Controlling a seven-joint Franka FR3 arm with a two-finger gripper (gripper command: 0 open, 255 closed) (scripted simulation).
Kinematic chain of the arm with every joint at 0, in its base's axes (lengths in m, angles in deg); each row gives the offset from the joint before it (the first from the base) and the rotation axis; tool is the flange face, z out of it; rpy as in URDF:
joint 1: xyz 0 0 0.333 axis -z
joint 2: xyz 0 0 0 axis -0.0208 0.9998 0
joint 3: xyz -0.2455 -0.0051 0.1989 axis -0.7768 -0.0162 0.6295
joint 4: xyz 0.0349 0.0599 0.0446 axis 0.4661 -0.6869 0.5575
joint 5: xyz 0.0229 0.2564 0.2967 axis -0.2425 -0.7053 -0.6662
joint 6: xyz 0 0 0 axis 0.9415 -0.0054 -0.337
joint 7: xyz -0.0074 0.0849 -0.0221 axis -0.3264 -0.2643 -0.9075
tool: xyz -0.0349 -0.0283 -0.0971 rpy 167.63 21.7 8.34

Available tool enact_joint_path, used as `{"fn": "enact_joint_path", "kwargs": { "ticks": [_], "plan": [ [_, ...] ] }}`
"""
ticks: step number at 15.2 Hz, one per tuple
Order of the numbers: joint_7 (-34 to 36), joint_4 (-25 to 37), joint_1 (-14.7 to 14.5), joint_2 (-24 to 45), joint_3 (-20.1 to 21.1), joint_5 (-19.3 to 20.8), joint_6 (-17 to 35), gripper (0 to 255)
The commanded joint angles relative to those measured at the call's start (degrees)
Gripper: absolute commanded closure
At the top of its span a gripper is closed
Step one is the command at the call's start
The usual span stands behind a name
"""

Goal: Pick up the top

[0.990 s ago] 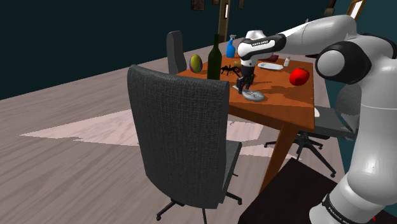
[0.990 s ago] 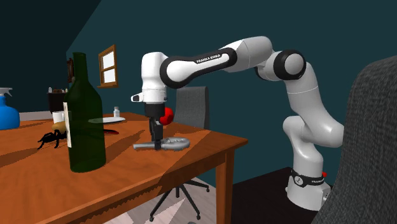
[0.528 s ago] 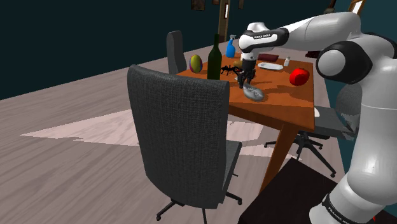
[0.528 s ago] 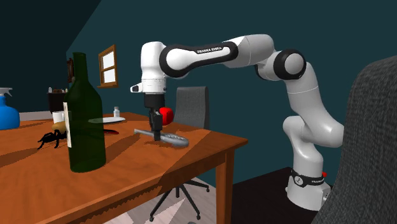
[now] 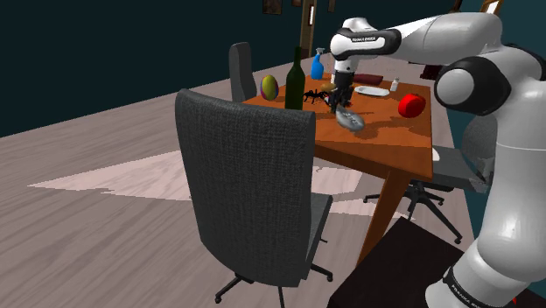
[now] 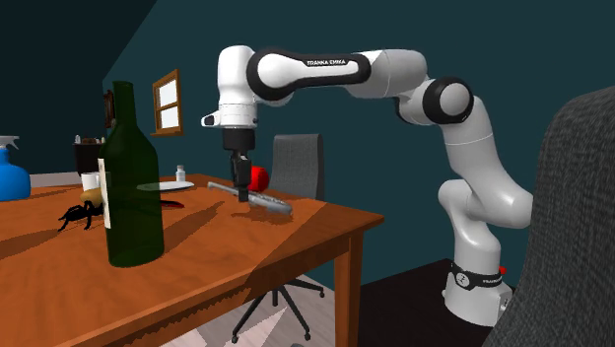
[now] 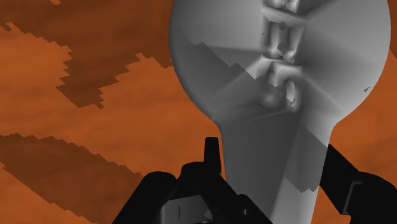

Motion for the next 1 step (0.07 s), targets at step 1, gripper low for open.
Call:
{"fn": "enact_joint_path", "kwargs": {
  "ticks": [1],
  "plan": [
    [0.0,0.5,0.0,0.1,0.0,0.0,-0.5,255]
  ]
}}
